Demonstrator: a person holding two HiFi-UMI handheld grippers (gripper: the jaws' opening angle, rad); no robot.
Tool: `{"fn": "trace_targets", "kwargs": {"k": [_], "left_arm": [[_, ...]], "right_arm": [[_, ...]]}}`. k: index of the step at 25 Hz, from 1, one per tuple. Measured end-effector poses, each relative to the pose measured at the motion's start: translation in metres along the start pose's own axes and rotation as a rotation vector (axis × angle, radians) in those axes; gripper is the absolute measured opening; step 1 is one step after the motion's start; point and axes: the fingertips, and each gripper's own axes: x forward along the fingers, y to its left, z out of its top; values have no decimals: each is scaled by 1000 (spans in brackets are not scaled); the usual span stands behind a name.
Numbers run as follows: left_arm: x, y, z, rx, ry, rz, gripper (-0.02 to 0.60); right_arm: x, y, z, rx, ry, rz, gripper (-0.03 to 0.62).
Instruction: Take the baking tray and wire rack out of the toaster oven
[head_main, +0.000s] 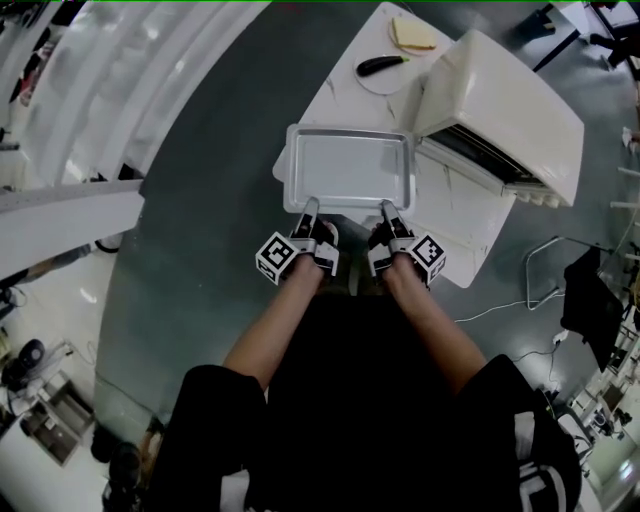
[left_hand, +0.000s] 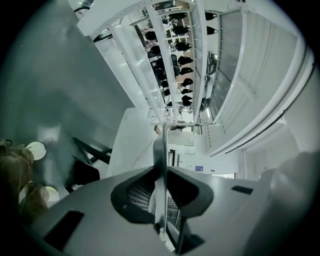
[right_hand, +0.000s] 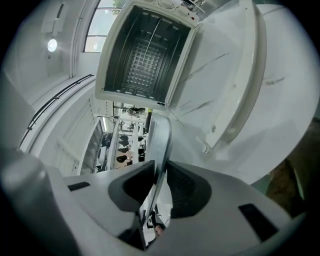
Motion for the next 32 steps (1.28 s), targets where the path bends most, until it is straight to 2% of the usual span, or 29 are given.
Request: {"fn": "trace_targets", "kwargs": {"k": [3, 8, 14, 20, 28, 32], "left_arm": [[6, 5, 14, 2, -8, 7, 83], [20, 16, 34, 19, -16, 48, 83], [37, 26, 43, 68, 49, 120, 84], [45, 45, 52, 154, 115, 279, 75], [51, 56, 58, 268, 179, 431, 75], [52, 59, 58, 291, 187, 477, 75]], "right_arm": [[11, -6, -7, -24, 16, -39, 95], [28, -17, -21, -19, 47, -37, 107], [42, -31, -22, -1, 50, -100, 109], [52, -48, -35, 4, 111, -221, 106], [60, -60, -41, 30, 159, -319, 117], [60, -63, -43, 21, 167, -351, 124]]}}
